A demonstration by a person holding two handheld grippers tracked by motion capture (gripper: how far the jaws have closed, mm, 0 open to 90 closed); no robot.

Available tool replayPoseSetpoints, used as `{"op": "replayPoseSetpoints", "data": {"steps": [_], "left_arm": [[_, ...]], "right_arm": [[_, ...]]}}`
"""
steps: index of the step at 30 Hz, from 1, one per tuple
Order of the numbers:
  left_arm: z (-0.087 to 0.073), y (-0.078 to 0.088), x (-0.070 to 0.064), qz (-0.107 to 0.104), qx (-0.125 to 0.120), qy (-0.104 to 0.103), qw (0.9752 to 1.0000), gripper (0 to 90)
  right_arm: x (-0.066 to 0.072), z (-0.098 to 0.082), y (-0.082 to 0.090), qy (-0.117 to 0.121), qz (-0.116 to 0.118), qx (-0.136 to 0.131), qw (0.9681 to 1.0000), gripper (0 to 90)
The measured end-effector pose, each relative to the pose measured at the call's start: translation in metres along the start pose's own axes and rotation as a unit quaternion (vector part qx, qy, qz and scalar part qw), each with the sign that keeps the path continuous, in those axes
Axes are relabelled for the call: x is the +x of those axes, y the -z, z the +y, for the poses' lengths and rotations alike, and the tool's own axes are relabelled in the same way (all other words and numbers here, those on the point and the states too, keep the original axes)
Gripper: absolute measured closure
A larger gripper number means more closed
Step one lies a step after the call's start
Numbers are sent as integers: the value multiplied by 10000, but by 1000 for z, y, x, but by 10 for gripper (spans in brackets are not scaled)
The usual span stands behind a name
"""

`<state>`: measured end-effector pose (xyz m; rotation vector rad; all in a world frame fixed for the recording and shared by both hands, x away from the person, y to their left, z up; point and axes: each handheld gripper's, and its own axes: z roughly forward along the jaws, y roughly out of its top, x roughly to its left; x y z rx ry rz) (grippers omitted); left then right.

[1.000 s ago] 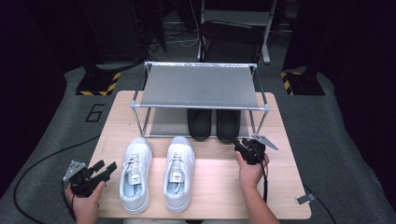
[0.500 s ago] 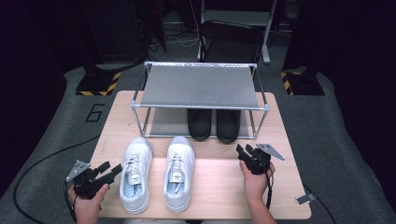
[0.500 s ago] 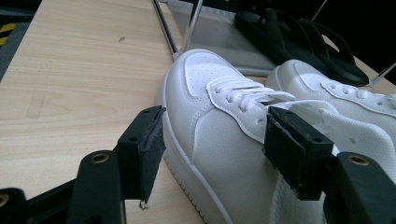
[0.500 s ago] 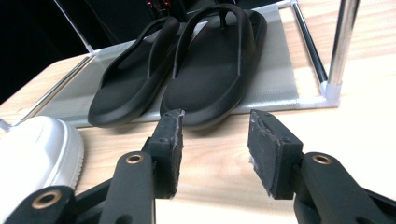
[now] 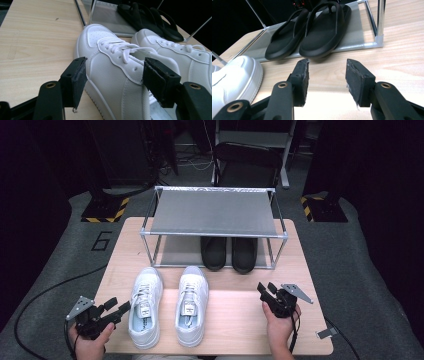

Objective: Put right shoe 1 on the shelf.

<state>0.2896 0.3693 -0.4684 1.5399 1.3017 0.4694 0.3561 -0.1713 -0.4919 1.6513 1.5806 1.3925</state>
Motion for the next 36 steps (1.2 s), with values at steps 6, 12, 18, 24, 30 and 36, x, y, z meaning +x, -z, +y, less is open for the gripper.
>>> {"op": "replayPoseSetpoints", "data": {"steps": [6,12,18,24,30,36], "left_arm": [[-3,-3,-7,-15,179,-54,9998,384],[-12,-11,-14,38,256,-104,9996,415],[-21,-18,-18,127,385,-285,9988,479],[-22,-24,-20,245,446,-357,9981,554],[-20,-25,-22,329,515,-307,9977,574],[-21,-25,-29,541,421,-524,9963,663]], "right_arm": [[-1,-6,7,90,-45,-17,9999,534],[0,-12,13,131,-29,-67,9999,530],[-3,-15,22,99,-59,-151,9998,527],[-11,-18,28,-63,-141,-184,9997,526],[-13,-22,26,-110,-149,-147,9997,522],[-14,-23,27,-137,-157,-128,9997,522]]}}
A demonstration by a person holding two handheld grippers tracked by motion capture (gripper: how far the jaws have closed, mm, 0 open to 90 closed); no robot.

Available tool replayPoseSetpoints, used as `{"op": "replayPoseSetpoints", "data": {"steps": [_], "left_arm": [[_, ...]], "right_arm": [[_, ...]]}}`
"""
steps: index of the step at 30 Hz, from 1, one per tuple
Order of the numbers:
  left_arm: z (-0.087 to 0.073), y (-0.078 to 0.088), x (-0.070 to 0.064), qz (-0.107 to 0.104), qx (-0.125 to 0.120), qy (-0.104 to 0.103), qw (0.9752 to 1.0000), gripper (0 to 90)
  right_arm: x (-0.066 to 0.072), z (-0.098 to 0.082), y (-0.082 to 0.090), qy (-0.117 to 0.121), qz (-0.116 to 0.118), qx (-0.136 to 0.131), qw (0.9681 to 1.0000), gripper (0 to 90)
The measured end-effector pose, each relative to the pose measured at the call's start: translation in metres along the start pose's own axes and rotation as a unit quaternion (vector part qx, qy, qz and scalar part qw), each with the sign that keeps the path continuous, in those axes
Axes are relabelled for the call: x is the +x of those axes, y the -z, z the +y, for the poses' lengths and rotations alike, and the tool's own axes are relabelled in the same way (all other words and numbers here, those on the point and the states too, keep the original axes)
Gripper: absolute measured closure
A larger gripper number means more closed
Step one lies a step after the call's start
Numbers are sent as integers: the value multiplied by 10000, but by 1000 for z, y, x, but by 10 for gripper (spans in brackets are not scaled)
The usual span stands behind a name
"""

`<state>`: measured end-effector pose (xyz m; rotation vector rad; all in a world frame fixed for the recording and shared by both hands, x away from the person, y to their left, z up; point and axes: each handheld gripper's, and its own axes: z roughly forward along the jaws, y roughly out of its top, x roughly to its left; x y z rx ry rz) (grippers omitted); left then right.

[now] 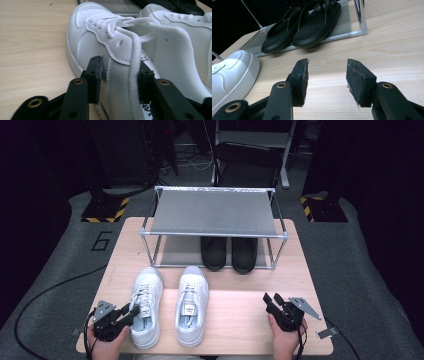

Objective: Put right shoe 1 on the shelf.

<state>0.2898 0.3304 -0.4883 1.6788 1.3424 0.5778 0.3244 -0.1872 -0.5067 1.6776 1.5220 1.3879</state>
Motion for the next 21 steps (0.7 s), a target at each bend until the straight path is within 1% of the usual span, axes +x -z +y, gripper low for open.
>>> {"op": "replayPoseSetpoints", "data": {"steps": [5,6,8,10,11,14,16,17,19,20,21], "left_arm": [[-1,3,-3,123,-93,-126,9998,732],[-1,3,-4,133,-74,-159,9998,750],[-1,3,-4,182,-107,-201,9996,766],[-1,3,-4,181,-107,-209,9996,769],[-1,4,-4,163,-109,-198,9996,776],[-1,3,-7,76,-223,-214,9995,807],[2,1,-10,-36,-100,-300,9995,813],[3,0,-11,-37,-80,-341,9994,814],[6,-4,-11,-54,-149,-346,9993,817],[7,-5,-10,-86,-101,-367,9992,818],[7,-7,-9,-115,-113,-325,9993,819]], "right_arm": [[-1,0,0,-52,19,6,10000,522],[-2,-1,-1,-64,10,10,10000,522],[-2,-1,-1,-70,25,12,10000,523],[-3,-1,-1,-71,19,17,10000,523],[-3,-1,-1,-88,8,19,10000,523],[-4,-2,-1,-126,13,17,9999,524],[-5,-2,-1,-147,17,21,9999,524],[-5,-2,-1,-141,13,25,9999,524],[-6,-2,-1,-157,5,30,9999,525],[-6,-2,-1,-156,1,24,9999,525],[-5,-2,-1,-181,15,17,9998,525]]}}
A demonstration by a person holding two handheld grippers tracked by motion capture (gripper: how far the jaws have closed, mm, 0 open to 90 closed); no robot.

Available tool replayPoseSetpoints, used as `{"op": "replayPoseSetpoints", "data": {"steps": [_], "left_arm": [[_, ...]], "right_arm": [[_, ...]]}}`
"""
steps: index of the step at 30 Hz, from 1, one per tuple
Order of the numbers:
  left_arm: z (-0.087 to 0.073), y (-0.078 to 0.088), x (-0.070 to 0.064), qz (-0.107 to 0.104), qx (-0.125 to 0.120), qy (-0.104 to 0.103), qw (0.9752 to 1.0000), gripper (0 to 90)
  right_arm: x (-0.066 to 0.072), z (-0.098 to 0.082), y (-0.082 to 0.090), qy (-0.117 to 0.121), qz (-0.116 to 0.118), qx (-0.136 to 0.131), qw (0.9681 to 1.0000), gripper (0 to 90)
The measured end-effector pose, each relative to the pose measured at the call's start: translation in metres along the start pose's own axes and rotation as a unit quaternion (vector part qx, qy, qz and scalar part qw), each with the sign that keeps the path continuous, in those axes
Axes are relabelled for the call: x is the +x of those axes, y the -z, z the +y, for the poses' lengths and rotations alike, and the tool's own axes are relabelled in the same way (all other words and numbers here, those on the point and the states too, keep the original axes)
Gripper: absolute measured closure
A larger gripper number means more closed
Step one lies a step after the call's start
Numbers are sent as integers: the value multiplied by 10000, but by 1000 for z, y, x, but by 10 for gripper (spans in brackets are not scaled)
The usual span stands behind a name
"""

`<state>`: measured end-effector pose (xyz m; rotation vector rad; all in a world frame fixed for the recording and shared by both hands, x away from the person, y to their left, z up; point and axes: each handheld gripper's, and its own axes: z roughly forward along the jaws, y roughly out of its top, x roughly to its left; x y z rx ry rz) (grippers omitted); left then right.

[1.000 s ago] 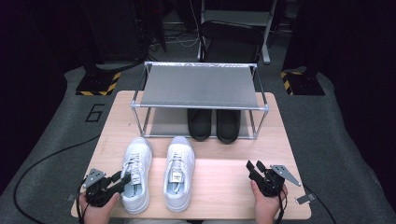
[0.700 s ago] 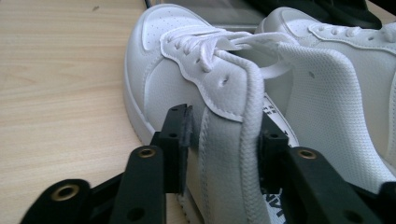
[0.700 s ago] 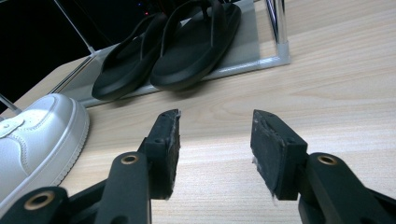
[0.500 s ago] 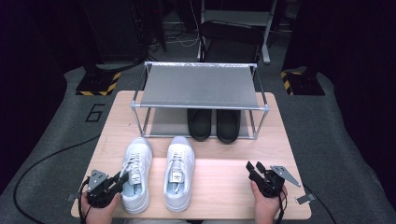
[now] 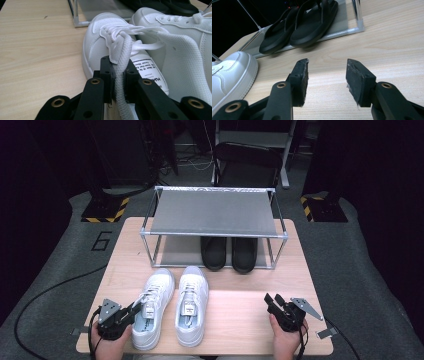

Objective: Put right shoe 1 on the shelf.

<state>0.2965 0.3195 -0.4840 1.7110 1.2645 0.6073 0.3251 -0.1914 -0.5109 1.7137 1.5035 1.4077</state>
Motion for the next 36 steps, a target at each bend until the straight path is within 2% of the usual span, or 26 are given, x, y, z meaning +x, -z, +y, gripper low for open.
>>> {"op": "replayPoseSetpoints", "data": {"steps": [1,8,12,14,18,23,27,32,36], "left_arm": [[0,-2,1,-33,-63,39,10000,819],[-2,-2,4,-129,21,-76,9999,775],[-2,-1,6,-219,97,91,9997,727],[-1,-1,7,-238,133,88,9996,700],[-3,-2,12,-298,195,253,9990,589],[-3,-3,10,-379,387,113,9985,625],[-5,-4,10,-401,392,181,9983,638],[-2,-5,10,-402,592,170,9973,652],[-2,-6,9,-355,609,201,9973,653]], "right_arm": [[0,0,0,-2,-2,-4,10000,525],[-3,0,0,-81,15,4,10000,525],[-4,0,2,-82,15,-19,10000,525],[-4,0,2,-88,8,-10,10000,525],[-4,-1,2,-147,-10,-6,9999,525],[-6,-1,2,-158,15,8,9999,522],[-7,-2,1,-221,27,18,9998,521],[-8,-3,0,-256,28,51,9997,521],[-7,-4,-1,-252,64,71,9996,521]]}}
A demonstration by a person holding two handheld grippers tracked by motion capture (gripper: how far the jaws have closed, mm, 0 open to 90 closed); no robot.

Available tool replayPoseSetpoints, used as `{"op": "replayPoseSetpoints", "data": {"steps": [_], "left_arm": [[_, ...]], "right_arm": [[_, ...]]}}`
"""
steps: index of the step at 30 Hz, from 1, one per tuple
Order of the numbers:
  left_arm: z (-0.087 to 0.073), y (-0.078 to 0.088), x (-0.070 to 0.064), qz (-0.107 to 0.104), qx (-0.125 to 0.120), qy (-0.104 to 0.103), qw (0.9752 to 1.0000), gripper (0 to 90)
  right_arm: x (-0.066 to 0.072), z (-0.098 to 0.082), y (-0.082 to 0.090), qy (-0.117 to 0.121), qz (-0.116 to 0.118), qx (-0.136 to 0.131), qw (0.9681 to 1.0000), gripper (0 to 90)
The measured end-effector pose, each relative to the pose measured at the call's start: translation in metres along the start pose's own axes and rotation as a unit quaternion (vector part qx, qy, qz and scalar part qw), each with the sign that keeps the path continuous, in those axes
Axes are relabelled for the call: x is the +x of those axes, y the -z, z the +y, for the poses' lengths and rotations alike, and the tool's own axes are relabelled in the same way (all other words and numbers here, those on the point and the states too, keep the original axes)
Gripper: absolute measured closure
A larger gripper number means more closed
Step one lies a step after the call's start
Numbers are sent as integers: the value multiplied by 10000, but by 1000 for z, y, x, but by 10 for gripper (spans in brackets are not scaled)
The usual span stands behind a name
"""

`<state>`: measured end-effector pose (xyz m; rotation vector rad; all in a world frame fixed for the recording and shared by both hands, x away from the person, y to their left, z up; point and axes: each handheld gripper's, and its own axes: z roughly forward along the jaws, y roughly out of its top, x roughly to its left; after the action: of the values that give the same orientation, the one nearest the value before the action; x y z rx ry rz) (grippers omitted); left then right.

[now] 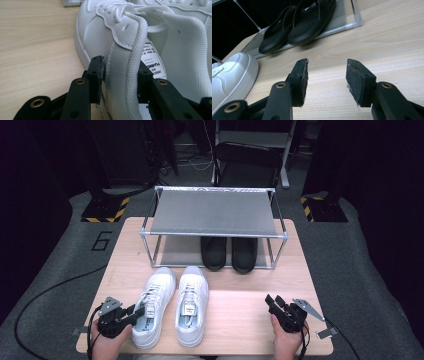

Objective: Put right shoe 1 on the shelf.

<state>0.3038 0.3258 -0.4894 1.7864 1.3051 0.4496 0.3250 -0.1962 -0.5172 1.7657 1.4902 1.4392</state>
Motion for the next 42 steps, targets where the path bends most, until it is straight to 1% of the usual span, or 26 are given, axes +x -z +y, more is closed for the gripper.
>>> {"op": "replayPoseSetpoints", "data": {"steps": [2,3,6,7,8,10,12,13,14,16,17,18,19,21,22,24,29,34,37,38,39,40,42], "left_arm": [[0,0,0,-13,44,-6,10000,655],[1,0,0,-29,119,-19,9999,657],[3,-1,-1,29,163,-87,9998,661],[3,-1,-1,17,220,-118,9997,663],[3,-1,-1,39,213,-98,9997,665],[4,-1,0,20,254,-67,9997,672],[4,-1,-1,69,241,-88,9996,683],[4,-1,-2,102,274,-132,9995,692],[4,-2,-3,173,248,-187,9994,699],[4,-2,-4,227,243,-220,9992,710],[4,-1,-4,199,295,-223,9991,715],[4,-2,-4,231,253,-210,9992,716],[4,-2,-4,230,263,-216,9992,718],[4,-1,-5,279,308,-285,9987,735],[3,-2,-6,349,232,-279,9987,743],[3,-1,-6,314,239,-208,9990,755],[1,0,-7,415,156,-183,9988,779],[0,0,-7,416,68,-117,9990,789],[-2,0,-8,433,-65,-71,9990,794],[-2,1,-7,405,-36,-65,9992,796],[-3,0,-7,436,-133,-53,9989,799],[-2,1,-6,393,-68,-46,9992,801],[-3,1,-6,392,-139,-20,9991,802]], "right_arm": [[1,0,-1,13,0,1,10000,521],[1,0,-1,19,7,-3,10000,521],[1,0,-1,13,22,6,10000,520],[1,0,-1,15,6,10,10000,520],[1,0,-1,11,12,9,10000,520],[1,0,-2,13,24,5,10000,519],[1,0,-2,-13,39,12,10000,520],[1,0,-2,-41,55,11,10000,520],[1,0,-3,-33,57,7,10000,519],[1,0,-3,-41,64,20,10000,519],[2,-1,-3,-41,72,22,10000,518],[2,-1,-3,-40,74,31,10000,518],[2,-1,-3,-45,74,30,10000,517],[1,-1,-3,-63,70,15,10000,517],[0,-1,-3,-55,57,16,10000,517],[0,-1,-3,-104,66,25,9999,517],[-2,-1,-3,-123,56,17,9999,516],[-3,-1,-3,-145,52,12,9999,516],[-4,-1,-4,-152,22,19,9999,516],[-4,-1,-5,-184,38,24,9998,516],[-4,-1,-5,-190,44,16,9998,516],[-4,-1,-6,-198,45,25,9998,516],[-4,-1,-7,-251,48,53,9997,516]]}}
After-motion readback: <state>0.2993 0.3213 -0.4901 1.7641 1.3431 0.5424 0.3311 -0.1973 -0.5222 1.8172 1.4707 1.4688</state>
